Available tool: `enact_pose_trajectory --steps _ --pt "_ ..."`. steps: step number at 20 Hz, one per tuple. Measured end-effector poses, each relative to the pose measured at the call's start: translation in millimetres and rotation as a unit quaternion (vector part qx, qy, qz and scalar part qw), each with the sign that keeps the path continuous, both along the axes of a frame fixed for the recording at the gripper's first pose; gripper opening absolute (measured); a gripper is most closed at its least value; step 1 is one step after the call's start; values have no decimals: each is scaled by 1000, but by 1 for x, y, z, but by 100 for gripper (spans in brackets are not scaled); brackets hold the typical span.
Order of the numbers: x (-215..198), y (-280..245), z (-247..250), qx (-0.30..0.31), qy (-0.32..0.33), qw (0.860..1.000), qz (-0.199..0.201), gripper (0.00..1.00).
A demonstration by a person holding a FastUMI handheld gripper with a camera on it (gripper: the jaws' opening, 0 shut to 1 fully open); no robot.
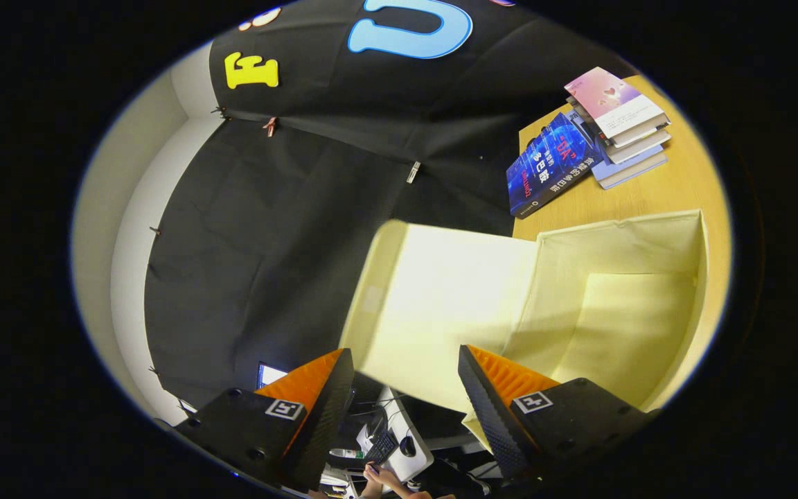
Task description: Open the storage box then place both shoes into the box .Put the left shoe in first, then the right shoe, with the right side of both shoes facing outward in a uniform manner.
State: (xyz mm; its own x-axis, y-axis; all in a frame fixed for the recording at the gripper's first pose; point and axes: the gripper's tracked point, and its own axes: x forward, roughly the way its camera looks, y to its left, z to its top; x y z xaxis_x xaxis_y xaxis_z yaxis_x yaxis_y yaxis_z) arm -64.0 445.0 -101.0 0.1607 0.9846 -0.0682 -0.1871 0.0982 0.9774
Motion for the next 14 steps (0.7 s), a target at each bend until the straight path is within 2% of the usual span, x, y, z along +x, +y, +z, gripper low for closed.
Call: enact_pose_trajectory --steps 7,14 --pt "9 -66 -27 -51 -25 997 -47 95" --pt "7 -174 -73 -153 -58 981 -105 95"
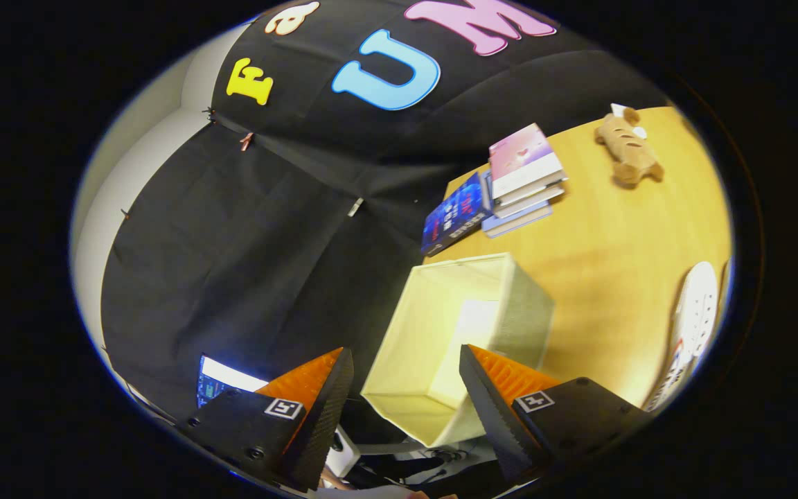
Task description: Open the storage box then place both shoes into the box .Put the left shoe in first, then the right shoe, with the right side of both shoes facing outward in a uniform manner.
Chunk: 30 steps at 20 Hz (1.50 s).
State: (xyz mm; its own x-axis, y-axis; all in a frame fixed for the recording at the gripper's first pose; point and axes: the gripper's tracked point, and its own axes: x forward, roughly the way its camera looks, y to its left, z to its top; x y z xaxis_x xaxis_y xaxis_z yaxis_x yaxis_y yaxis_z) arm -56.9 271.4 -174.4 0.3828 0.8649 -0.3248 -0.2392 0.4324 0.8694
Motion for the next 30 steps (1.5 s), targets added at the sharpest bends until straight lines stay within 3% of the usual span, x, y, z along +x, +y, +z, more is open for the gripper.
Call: enact_pose_trajectory --steps 4,9,14,19,22,28,30 --pt "-4 -72 -56 -83 6 996 -44 95" --pt "-15 -158 -132 -216 9 973 -80 95" --pt "-38 -216 -198 -329 33 941 -70 93" --pt "-31 -231 -238 -395 51 916 -52 80" --pt "-24 -231 -249 -411 59 909 -45 78" --pt "5 -227 -255 -385 91 916 -70 73" --pt "7 -225 -264 -380 114 916 -60 68"
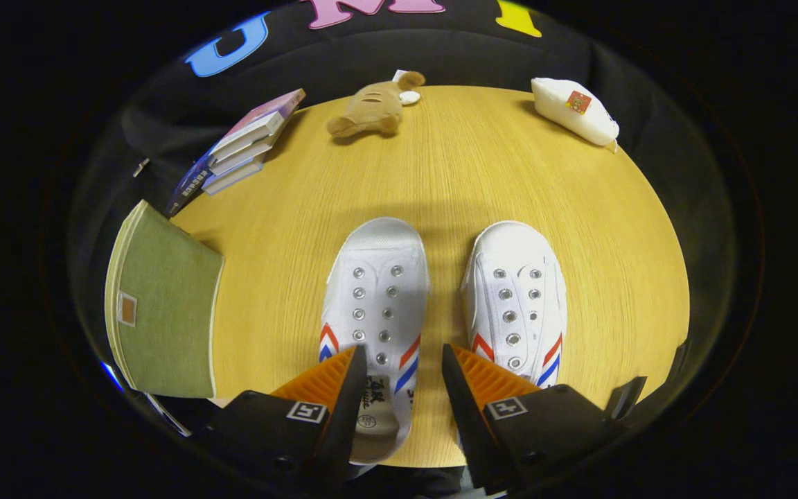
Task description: Open the storage box then place both shoes into the box .Put the left shoe in first, then the right shoe, with the right side of both shoes facing outward in a uniform manner.
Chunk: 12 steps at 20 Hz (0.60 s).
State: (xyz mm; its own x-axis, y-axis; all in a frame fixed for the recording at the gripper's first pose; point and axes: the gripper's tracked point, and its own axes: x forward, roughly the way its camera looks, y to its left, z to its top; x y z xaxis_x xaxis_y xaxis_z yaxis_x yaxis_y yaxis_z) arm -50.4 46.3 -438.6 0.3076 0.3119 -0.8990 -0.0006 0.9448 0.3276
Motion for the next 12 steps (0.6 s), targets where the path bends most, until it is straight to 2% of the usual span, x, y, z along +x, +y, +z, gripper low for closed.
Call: enact_pose_trajectory --steps 1,2,3,5,6,7,8,12 --pt "-1 4 -3 7 11 1000 4 58" --pt "-1 8 -4 15 21 1000 9 56" --pt "-3 10 -8 13 33 999 14 45" --pt "-9 8 -11 9 58 998 25 32" --pt "-10 5 -13 9 63 998 23 27" --pt "-9 6 -14 15 70 997 17 14" --pt "-10 3 -12 25 71 997 14 8" --pt "-8 9 -1 48 58 997 -7 5"
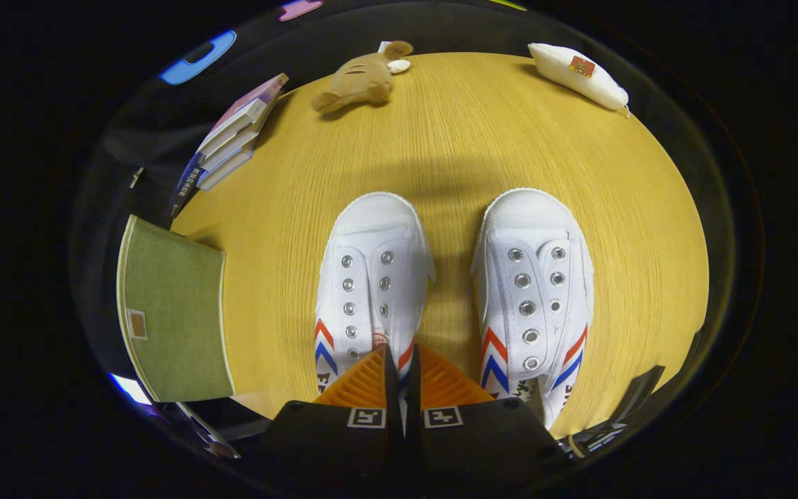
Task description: Open the storage box then place both shoes into the box .Put the left shoe in first, then the right shoe, with the right side of both shoes facing outward in a uniform manner.
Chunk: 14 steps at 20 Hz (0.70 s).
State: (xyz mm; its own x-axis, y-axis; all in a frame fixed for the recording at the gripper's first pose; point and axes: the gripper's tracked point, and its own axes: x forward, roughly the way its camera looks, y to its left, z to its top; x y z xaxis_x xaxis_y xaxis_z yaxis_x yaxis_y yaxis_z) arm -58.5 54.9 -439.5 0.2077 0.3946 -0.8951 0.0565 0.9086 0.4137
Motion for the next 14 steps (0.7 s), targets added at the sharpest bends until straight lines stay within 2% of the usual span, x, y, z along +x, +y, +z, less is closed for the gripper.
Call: enact_pose_trajectory --steps 7,14 --pt "9 12 36 55 -17 997 -46 5" --pt "9 46 110 92 -40 995 -24 5"
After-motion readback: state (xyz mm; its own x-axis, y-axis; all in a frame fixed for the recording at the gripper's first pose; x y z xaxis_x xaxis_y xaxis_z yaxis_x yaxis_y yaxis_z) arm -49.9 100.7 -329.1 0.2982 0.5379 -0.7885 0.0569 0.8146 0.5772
